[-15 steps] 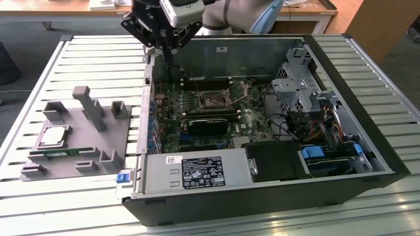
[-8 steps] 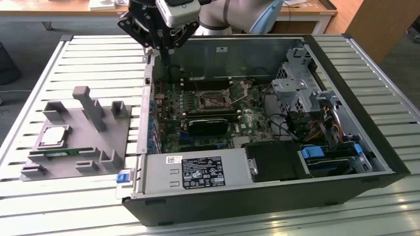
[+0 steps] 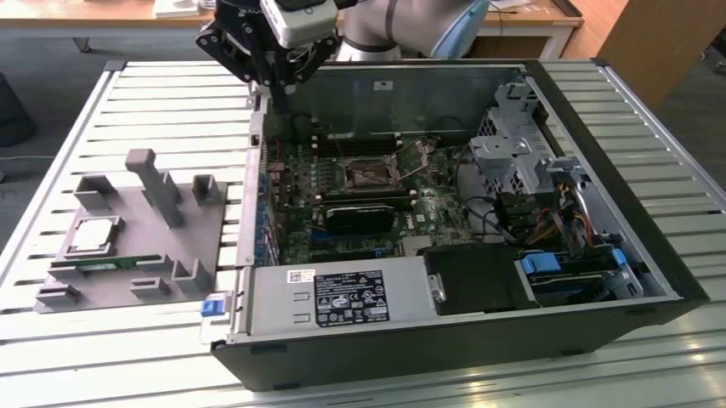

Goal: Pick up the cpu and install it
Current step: 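Reach for the cpu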

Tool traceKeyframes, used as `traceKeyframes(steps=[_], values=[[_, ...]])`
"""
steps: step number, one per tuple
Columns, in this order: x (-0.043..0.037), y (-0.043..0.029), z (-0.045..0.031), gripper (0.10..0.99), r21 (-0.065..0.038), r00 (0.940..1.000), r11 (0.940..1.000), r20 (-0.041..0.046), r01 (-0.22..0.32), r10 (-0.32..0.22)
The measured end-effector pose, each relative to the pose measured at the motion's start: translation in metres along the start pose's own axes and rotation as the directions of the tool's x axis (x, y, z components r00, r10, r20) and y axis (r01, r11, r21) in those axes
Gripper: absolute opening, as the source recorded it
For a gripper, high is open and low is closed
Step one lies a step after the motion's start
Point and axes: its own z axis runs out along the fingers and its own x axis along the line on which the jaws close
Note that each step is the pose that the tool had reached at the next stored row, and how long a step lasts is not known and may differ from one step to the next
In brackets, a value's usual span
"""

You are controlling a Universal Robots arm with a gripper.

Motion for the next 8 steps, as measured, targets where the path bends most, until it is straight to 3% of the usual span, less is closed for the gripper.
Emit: traceKeyframes(steps=[8], values=[[0.0061, -0.0005, 0.0000, 0.106, 0.000, 1.0000, 1.0000, 0.0000, 0.000, 0.000]])
